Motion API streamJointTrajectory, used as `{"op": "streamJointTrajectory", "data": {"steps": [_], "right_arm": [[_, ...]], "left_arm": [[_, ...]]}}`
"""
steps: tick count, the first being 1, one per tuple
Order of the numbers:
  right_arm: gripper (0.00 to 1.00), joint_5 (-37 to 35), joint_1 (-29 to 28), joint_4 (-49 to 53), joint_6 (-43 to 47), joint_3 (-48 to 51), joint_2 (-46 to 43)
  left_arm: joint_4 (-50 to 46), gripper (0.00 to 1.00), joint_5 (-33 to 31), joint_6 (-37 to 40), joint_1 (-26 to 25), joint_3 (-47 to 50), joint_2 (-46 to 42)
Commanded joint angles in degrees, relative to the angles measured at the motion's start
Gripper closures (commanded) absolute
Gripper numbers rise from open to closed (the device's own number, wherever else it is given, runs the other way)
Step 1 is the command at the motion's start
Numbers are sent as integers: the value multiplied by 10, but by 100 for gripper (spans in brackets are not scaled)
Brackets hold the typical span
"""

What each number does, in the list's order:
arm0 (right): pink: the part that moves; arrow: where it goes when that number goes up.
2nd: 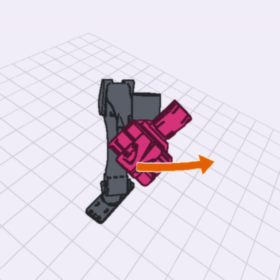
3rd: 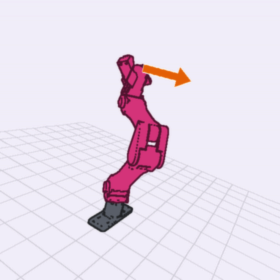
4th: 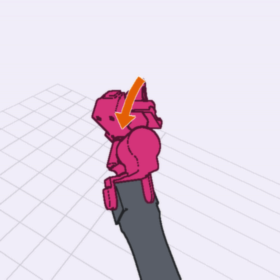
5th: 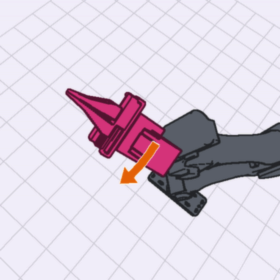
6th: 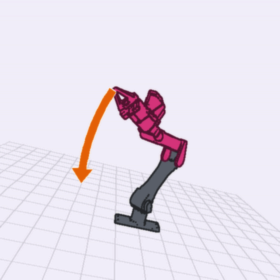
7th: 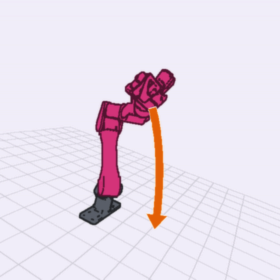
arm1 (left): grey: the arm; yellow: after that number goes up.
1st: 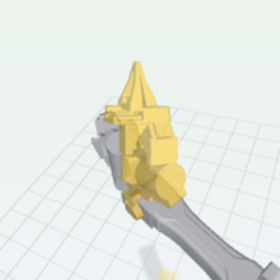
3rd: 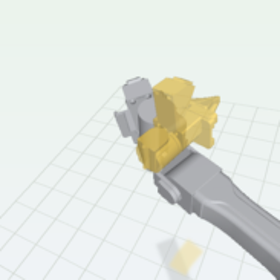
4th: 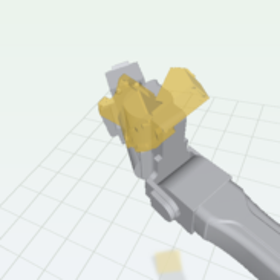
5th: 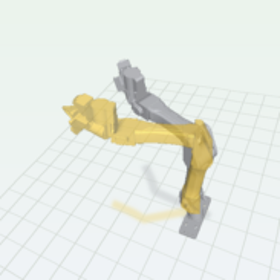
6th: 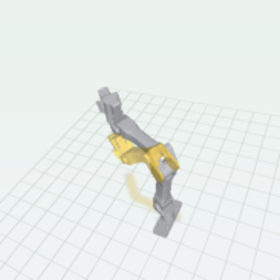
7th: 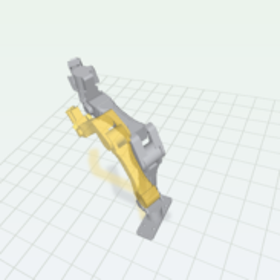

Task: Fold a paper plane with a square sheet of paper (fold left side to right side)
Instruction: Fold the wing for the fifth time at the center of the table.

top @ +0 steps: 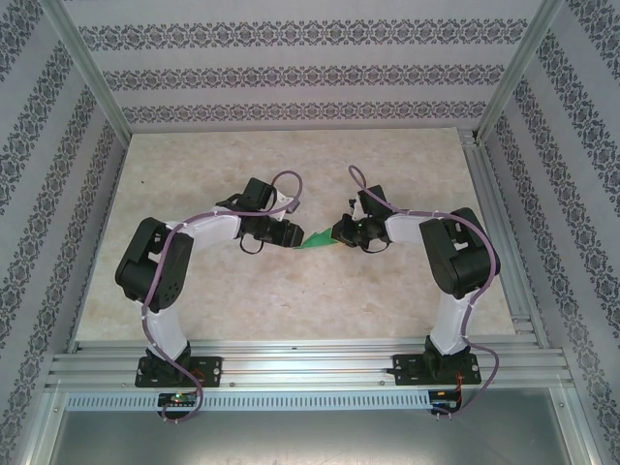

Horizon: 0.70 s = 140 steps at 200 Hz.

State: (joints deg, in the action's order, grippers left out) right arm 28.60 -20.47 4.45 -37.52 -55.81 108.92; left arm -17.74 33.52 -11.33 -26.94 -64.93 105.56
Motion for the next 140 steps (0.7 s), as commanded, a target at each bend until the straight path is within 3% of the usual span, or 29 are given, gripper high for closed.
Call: {"op": "streamJointTrajectory", "data": {"steps": [1,16,34,49,93,140], "right_arm": [[89,-29,8,21,1,11,27],[89,-29,8,24,1,9,29],[89,-28,7,26,1,9,30],[88,-28,8,28,1,8,29],[89,-29,8,32,2,5,33],[89,-31,7,40,7,3,31]], "left_arm": [[-12,59,-2,35,-13,-35,24],[-14,67,13,34,-17,-57,43],[-6,84,37,28,-24,-71,52],[6,91,57,22,-27,-72,52],[2,93,81,22,-43,-80,86],[10,94,62,16,-45,-97,118]]}}
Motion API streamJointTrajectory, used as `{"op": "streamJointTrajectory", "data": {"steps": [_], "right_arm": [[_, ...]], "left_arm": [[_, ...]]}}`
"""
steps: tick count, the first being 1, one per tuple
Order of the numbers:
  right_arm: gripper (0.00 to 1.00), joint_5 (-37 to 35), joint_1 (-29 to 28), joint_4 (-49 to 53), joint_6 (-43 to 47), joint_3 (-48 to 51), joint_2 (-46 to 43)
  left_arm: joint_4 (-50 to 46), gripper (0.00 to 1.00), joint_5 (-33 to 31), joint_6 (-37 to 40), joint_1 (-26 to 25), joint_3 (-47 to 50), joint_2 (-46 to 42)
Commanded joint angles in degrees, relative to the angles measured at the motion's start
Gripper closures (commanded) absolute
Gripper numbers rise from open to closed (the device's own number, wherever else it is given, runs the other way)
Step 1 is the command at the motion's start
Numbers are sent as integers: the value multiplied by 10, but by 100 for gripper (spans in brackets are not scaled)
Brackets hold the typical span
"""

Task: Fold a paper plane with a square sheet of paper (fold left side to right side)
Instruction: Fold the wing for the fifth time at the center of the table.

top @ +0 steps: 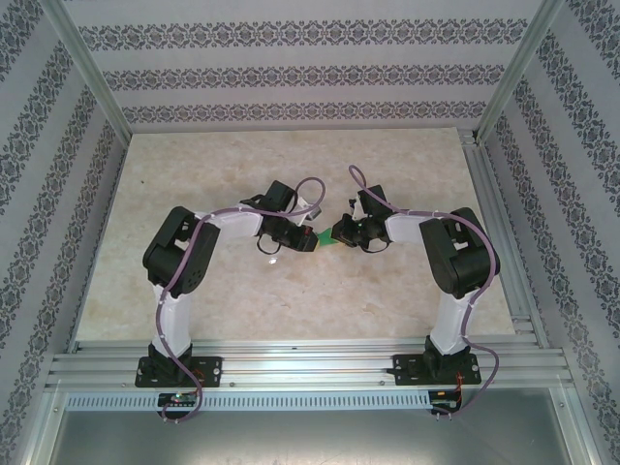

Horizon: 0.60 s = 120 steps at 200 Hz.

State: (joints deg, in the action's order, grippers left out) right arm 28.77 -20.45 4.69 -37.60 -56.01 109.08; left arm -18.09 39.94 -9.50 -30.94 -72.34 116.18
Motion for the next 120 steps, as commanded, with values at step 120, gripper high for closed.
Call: {"op": "streamJointTrajectory", "data": {"steps": [120], "right_arm": [[89,-39,7,50,14,3,31]], "left_arm": [[14,95,-35,-8,5,-31,36]]}}
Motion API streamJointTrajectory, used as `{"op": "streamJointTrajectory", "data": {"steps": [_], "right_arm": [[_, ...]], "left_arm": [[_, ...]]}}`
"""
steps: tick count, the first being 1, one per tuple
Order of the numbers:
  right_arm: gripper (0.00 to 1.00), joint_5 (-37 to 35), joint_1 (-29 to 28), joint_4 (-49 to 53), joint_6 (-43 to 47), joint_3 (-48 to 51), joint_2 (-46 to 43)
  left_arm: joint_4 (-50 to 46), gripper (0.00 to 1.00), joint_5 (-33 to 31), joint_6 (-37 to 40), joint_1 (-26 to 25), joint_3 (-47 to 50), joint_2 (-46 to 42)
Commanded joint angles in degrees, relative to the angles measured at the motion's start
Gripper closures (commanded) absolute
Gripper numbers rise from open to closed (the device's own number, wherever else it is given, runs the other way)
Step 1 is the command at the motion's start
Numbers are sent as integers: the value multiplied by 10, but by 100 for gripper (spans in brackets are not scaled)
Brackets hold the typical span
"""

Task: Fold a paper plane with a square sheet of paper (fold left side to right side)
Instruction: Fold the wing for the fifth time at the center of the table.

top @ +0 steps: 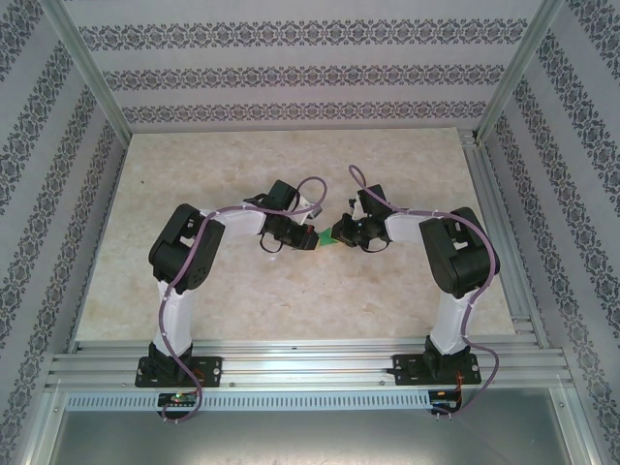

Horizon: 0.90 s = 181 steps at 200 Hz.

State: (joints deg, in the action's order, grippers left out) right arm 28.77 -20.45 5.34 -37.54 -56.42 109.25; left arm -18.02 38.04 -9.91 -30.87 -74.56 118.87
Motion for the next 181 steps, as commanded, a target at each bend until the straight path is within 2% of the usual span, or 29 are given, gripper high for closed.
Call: {"op": "streamJointTrajectory", "data": {"steps": [1,149,181], "right_arm": [[89,-39,7,44,13,6,29],[86,-35,10,27,13,8,9],[84,-36,20,30,17,7,-30]], "left_arm": [[13,95,-17,-4,5,-9,9],[47,96,-22,-22,28,49,17],[48,97,-29,-19,28,61,21]]}}
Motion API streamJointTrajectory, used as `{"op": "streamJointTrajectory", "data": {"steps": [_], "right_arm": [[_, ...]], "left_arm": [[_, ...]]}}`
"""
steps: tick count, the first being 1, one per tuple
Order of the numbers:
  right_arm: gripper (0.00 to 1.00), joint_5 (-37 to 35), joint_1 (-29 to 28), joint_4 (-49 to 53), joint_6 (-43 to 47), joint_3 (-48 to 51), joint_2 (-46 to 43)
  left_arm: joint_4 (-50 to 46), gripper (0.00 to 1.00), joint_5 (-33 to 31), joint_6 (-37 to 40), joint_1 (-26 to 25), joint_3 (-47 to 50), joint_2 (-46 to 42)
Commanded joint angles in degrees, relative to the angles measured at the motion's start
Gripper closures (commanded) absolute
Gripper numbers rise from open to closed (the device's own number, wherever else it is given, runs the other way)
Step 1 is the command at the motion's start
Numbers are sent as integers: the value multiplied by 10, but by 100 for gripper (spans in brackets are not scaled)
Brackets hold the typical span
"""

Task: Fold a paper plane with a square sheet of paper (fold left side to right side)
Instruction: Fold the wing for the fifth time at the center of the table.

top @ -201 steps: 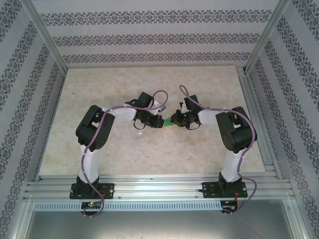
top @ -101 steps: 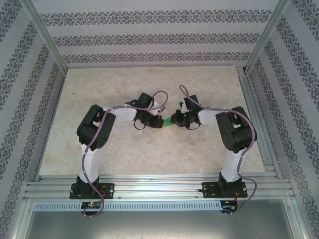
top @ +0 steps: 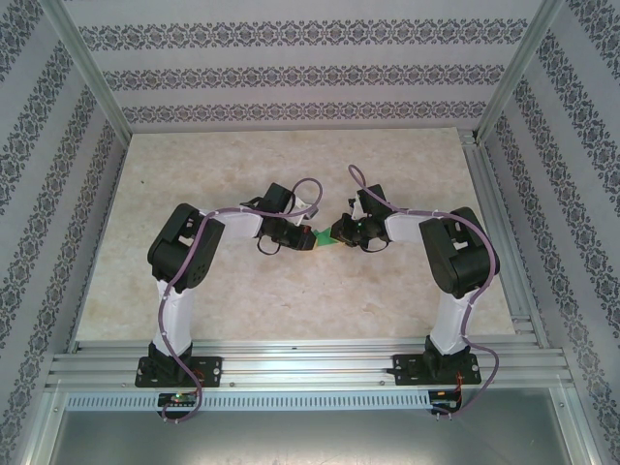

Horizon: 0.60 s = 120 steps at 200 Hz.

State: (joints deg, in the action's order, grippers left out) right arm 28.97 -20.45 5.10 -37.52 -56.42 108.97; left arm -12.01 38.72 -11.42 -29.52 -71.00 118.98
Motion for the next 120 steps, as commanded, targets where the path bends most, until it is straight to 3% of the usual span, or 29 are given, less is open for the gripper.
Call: {"op": "streamJointTrajectory", "data": {"steps": [1,28,59,120], "right_arm": [[83,-39,21,34,17,7,-30],[80,-68,30,95,49,-14,-87],[88,-51,5,119,59,-19,-99],[93,-9,-52,53,20,-28,-45]], "left_arm": [[-12,97,-36,-4,15,26,20],[-9,98,-36,-4,15,32,22],[-7,99,-37,-8,14,32,23],[-22,100,-39,-26,17,21,34]]}}
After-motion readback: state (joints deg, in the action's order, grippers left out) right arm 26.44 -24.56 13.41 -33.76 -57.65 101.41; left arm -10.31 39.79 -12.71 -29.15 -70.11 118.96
